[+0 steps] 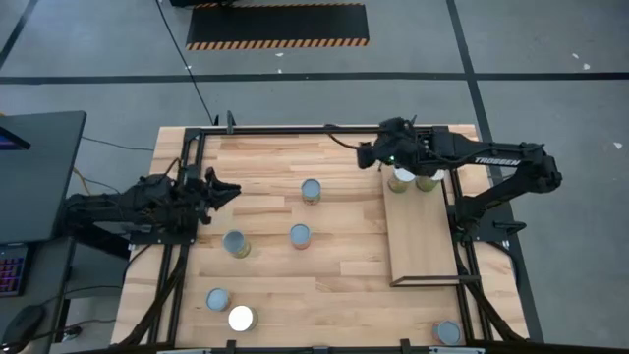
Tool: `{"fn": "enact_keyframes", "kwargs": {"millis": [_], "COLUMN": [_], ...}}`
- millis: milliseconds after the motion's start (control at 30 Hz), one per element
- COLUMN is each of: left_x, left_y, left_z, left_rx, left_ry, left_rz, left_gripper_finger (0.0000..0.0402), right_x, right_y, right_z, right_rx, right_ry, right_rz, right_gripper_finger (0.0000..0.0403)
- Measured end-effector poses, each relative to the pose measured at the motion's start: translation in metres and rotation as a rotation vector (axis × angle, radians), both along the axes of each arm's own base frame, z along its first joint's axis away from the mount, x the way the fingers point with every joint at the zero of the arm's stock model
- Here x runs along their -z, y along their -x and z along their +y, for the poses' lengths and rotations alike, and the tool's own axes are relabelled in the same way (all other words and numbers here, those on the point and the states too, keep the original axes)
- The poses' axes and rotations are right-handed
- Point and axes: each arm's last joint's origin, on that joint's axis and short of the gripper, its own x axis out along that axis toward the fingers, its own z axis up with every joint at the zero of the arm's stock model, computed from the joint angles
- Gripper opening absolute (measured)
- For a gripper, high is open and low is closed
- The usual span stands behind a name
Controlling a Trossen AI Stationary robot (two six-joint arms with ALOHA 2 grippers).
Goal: Pick and place cans onto a shelf
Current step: Put the top canned peas on the shelf
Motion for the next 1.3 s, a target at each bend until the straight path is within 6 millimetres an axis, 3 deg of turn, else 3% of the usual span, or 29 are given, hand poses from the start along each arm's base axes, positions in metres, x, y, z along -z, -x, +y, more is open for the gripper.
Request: {"fn": "enact_keyframes", "kwargs": {"millis": [167, 300, 400, 567, 733, 833, 1067, 1300], "left_x": [-0.034, -0.062, -0.078, -0.097, -0.073, -0.053, -0.013, 0.028], "left_y": [-0.018, -0.033, -0.041, -0.053, -0.057, -0.055, -0.043, -0.046], "left_z": [-0.013, -0.03, -0.046, -0.076, -0.101, -0.11, -0.112, -0.105], "left_rx": [0.184, 0.317, 0.375, 0.411, 0.39, 0.379, 0.259, 0.29], "left_ry": [0.015, 0.006, 0.025, -0.005, -0.06, -0.095, -0.176, -0.253], "left_rz": [0.155, 0.329, 0.516, 0.871, 1.299, 1.464, 1.544, 1.524], "left_gripper_finger": [0.006, 0.0027, 0.0006, 0.0004, 0.0005, 0.0007, 0.0005, 0.003], "right_x": [-0.012, -0.007, -0.003, -0.003, -0.002, 0.0, 0.0, -0.001], "right_y": [-0.031, -0.047, -0.051, -0.048, -0.041, -0.036, -0.026, -0.023], "right_z": [0.018, 0.035, 0.049, 0.081, 0.117, 0.136, 0.164, 0.169], "right_rx": [-0.353, -0.508, -0.571, -0.681, -0.779, -0.828, -0.864, -0.828], "right_ry": [0.107, 0.12, 0.109, 0.1, 0.079, 0.082, 0.06, 0.069], "right_rz": [-0.079, -0.088, -0.074, -0.082, -0.093, -0.09, -0.118, -0.13], "right_gripper_finger": [0.0349, 0.0349, 0.0349, 0.0349, 0.0349, 0.0349, 0.0348, 0.0348]}}
